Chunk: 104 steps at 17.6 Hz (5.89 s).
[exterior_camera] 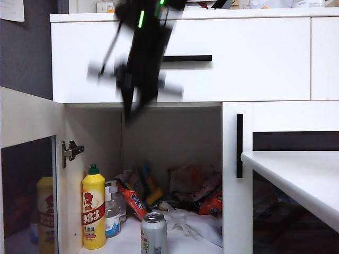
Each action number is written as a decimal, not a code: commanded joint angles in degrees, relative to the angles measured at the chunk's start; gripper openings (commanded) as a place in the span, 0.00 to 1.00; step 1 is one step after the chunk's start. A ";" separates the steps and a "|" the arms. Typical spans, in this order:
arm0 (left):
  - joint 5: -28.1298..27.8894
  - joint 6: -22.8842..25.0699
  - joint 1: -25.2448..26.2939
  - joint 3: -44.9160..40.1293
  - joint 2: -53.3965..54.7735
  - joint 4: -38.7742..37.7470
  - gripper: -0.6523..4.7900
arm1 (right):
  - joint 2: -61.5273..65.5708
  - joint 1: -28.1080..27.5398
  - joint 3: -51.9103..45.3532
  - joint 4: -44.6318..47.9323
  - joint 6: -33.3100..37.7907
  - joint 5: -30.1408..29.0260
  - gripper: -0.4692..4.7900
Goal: Open the left door of the white cabinet, pick up a can of beverage from the table on the right, place it inside the cabinet, and finally close the cabinet door.
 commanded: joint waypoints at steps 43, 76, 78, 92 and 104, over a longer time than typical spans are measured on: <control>10.60 -6.47 1.40 -9.33 30.75 22.80 0.11 | -104.08 0.04 -61.59 9.57 -8.31 -1.14 0.09; 34.60 5.68 12.07 27.21 97.07 65.20 0.11 | -103.51 0.00 -64.70 8.20 -8.70 4.09 0.09; 34.73 6.36 12.87 31.19 100.54 65.16 0.11 | -103.58 0.00 -64.70 8.17 -8.70 4.13 0.09; 36.06 10.49 18.01 49.83 111.40 60.11 0.11 | -103.62 0.00 -64.67 7.17 -8.70 5.42 0.09; 37.70 11.98 17.99 49.77 60.63 10.91 0.11 | -107.80 0.09 -61.94 13.38 -19.65 6.21 0.09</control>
